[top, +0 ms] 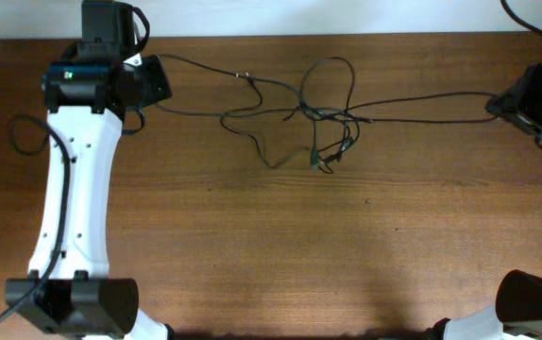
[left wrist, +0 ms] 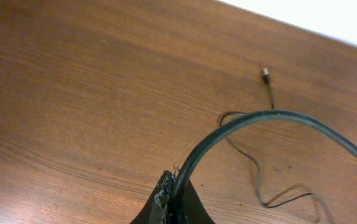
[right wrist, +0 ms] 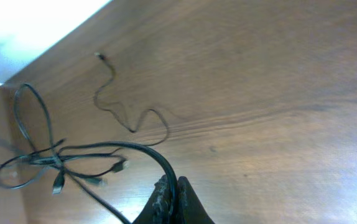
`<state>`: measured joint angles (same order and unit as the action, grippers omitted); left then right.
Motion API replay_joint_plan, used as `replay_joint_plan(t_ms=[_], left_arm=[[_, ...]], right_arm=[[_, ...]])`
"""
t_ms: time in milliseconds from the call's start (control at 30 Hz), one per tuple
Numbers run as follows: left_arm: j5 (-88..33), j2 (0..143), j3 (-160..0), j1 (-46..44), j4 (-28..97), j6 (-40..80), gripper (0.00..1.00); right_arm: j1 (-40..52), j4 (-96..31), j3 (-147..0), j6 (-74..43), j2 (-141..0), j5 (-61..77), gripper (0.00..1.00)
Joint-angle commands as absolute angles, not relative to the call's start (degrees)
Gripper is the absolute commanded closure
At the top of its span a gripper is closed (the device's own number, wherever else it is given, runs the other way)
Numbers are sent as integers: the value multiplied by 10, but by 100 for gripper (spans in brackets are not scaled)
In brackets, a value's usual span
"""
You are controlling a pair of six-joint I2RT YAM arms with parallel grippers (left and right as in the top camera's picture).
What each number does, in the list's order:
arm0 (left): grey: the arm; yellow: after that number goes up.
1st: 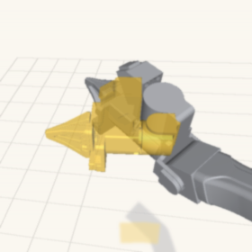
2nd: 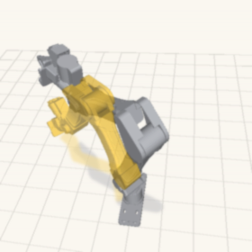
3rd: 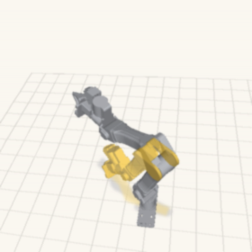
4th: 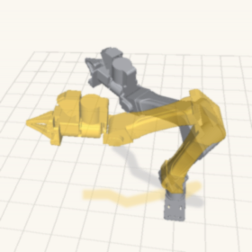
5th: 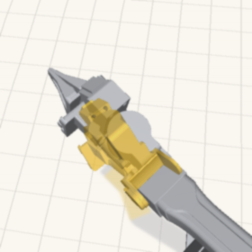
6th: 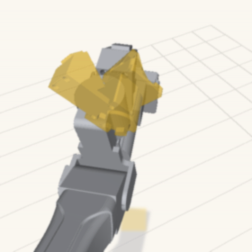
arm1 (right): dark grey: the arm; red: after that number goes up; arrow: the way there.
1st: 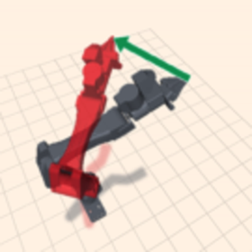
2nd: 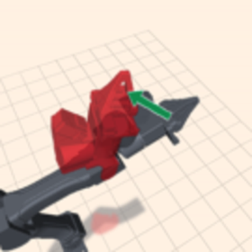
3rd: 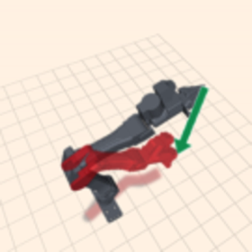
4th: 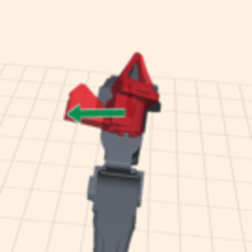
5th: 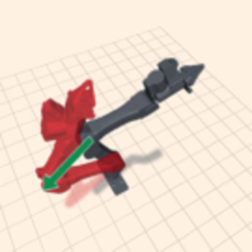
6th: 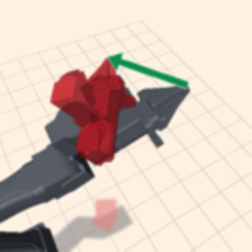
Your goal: Untangle cables
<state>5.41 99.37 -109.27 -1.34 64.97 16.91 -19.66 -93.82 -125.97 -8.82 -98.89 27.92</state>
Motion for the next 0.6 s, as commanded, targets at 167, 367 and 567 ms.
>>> replay_joint_plan(t_ms=[167,367,567], left_arm=[[120,1015,-1088,16,641,154,76],[136,1015,-1088,64,643,132,82],[133,1015,-1088,122,634,132,87]], right_arm=[[-187,-967,-1267,-77,-974,228,96],[-184,-965,-1267,-79,-975,187,96],[-184,-971,-1267,-116,-983,81,96]])
